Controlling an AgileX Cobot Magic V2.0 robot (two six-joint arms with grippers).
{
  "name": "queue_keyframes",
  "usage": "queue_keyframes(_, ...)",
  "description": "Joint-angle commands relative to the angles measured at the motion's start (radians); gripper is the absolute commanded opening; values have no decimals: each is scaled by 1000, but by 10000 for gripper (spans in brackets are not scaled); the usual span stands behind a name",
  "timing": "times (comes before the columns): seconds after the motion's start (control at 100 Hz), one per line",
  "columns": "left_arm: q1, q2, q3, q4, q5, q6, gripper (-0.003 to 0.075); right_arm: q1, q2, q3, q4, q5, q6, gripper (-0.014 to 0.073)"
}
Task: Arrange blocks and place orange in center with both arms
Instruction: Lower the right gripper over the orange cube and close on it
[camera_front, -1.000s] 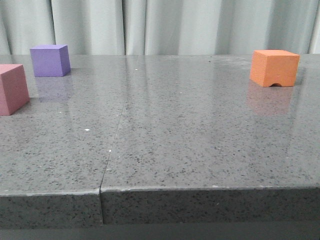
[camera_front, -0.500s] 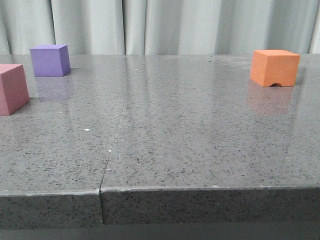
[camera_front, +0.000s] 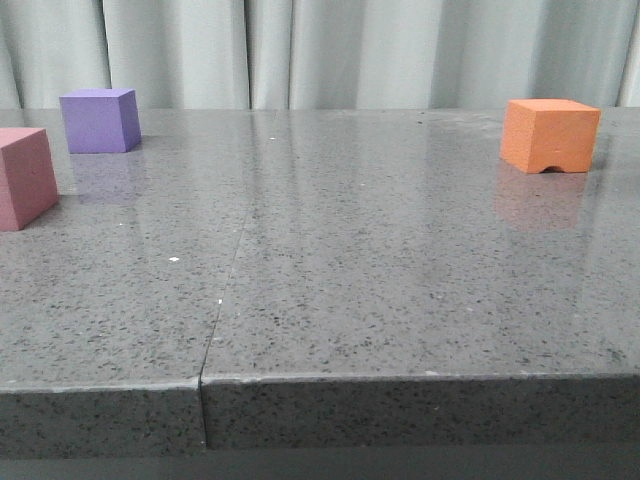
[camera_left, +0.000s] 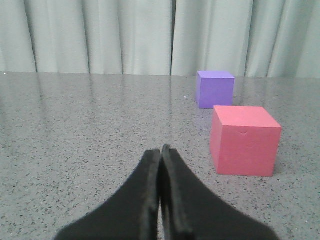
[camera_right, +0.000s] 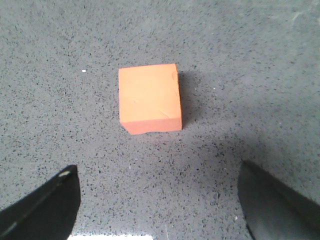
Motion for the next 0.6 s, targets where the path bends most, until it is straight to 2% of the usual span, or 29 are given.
queue_keyframes(0.0,-2,-27,40,-8,-88,-2,-20,-1,35,-107,5,27,-19,633)
queue_keyframes(0.29,-2,-27,40,-8,-88,-2,-20,-1,227,-334,36,179,-19,632)
queue_keyframes(0.59,-2,-27,40,-8,-88,-2,-20,-1,368,-435,41,210,-20,632)
